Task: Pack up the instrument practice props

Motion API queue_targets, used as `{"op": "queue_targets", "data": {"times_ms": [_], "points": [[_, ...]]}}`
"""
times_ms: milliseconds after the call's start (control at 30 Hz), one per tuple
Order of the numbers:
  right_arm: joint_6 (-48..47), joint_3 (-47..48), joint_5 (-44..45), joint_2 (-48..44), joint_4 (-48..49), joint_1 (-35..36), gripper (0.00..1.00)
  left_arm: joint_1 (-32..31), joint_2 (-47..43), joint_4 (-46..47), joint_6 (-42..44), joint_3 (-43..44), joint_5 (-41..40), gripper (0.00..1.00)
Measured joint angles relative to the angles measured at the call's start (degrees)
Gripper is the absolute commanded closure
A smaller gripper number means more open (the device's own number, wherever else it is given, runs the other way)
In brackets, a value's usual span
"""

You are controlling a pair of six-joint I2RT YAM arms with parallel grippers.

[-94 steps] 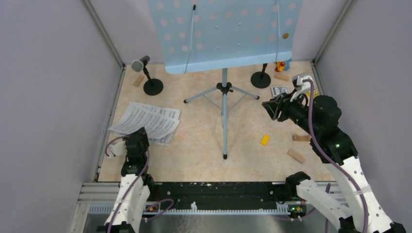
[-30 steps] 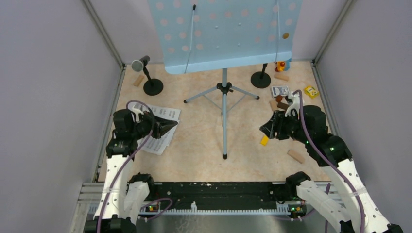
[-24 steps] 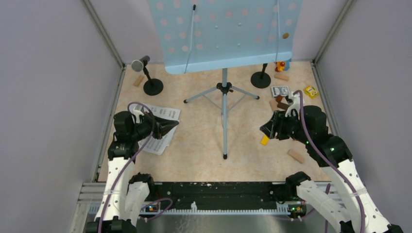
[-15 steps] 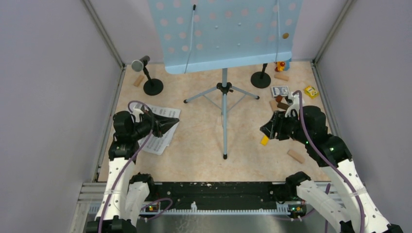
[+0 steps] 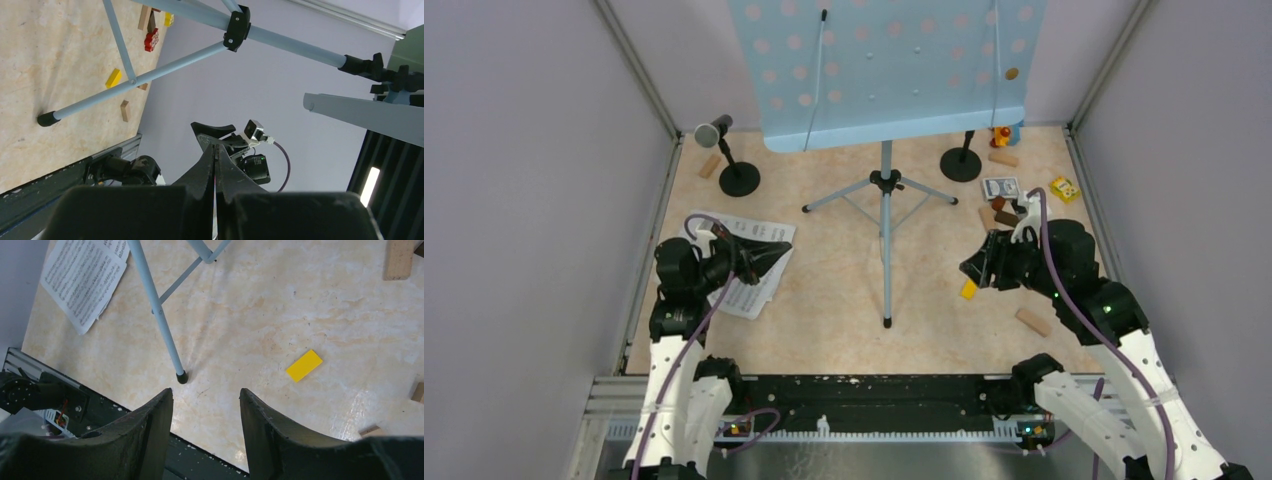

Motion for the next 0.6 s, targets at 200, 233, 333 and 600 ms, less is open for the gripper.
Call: {"op": "queue_targets", "data": {"times_ms": [200, 233, 333, 600], "points": [[0.0, 0.0, 0.0, 0.0, 0.0, 0.0, 0.48, 0.0, -1.2, 4.5, -3.5, -3.5, -2.0, 1.00], [0.0, 0.0, 0.0, 0.0, 0.0, 0.0, 0.48, 0.0, -1.6, 4.9, -4.2, -3.9, -2.3, 1.00], [0.0, 0.0, 0.1, -0.3, 0.0, 0.0, 0.48, 0.0, -2.4, 5.6, -5.3, -4.1, -3.6, 1.00], [3.0, -3.0, 4.7, -1.4, 1.8, 0.0, 0.37, 0.0, -2.6, 6.0, -0.7, -4.1, -7.9, 0.84]]}}
